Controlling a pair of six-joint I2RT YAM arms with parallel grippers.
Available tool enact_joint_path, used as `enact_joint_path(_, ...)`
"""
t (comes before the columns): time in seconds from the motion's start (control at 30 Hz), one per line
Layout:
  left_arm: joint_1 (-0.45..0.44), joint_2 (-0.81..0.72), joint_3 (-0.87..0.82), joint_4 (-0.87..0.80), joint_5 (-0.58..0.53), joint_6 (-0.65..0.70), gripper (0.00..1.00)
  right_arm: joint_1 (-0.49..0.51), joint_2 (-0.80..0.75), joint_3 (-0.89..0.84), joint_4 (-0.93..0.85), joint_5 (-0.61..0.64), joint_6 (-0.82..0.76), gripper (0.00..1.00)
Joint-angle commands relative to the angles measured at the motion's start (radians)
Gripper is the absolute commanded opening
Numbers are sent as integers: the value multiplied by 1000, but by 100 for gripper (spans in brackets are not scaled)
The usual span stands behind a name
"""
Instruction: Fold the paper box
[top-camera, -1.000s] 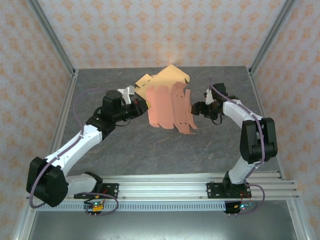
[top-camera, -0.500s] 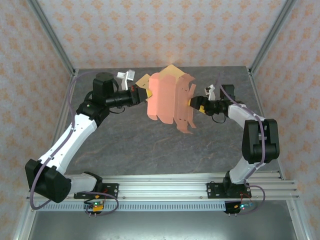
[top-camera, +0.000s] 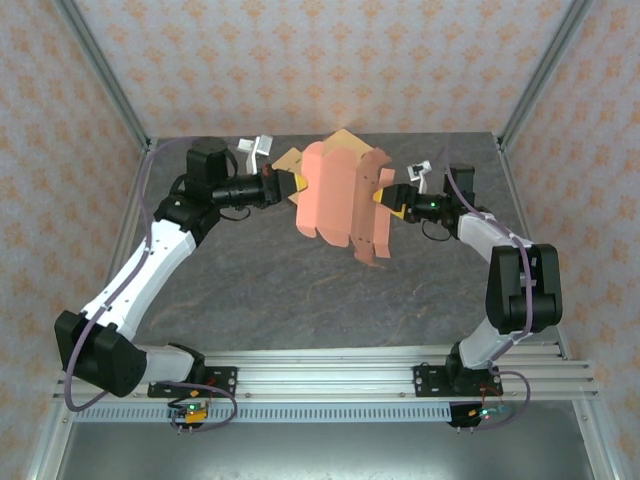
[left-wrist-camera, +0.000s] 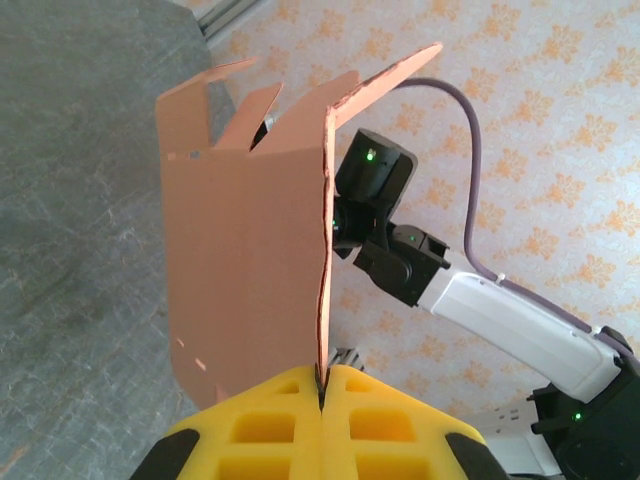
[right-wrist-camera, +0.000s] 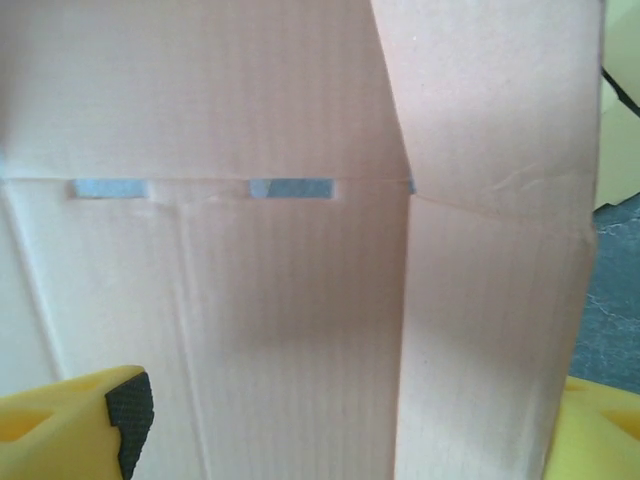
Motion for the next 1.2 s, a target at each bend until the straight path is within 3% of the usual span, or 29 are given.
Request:
enact_joint_path(0.0, 21, 4, 96, -42, 35, 51, 0, -3, -34, -4, 56, -63, 2, 89)
enact_joint_path(0.13, 39, 46, 142, -105, 49, 92, 0, -3, -36, -2, 45, -67, -3, 80)
enact_joint_path(0.4, 55, 98, 116, -165, 5, 162, 0, -3, -39, 32, -70, -76, -85, 41)
enact_joint_path(0.53, 70, 92, 79, -224, -110, 242, 1, -3, -22, 78, -197, -54, -175, 25)
enact_joint_path(0.7, 92, 85, -48, -155, -192, 221, 41, 14, 6, 165, -421, 84, -316, 12)
enact_joint_path(0.8, 96, 80, -98, -140, -212, 219, 49, 51, 22, 200, -501, 195, -377, 7)
enact_joint_path(0.93, 98, 25, -120, -215, -333, 273, 65, 106, 55, 278, -654, 361, -507, 3)
enact_joint_path(1.0, 98, -16, -120, -282, -445, 311, 99, 123, 67, 313, -716, 418, -565, 2)
enact_joint_path(1.17, 102, -122, -167, -293, -507, 398, 100, 202, 93, 441, -936, 568, -850, 1)
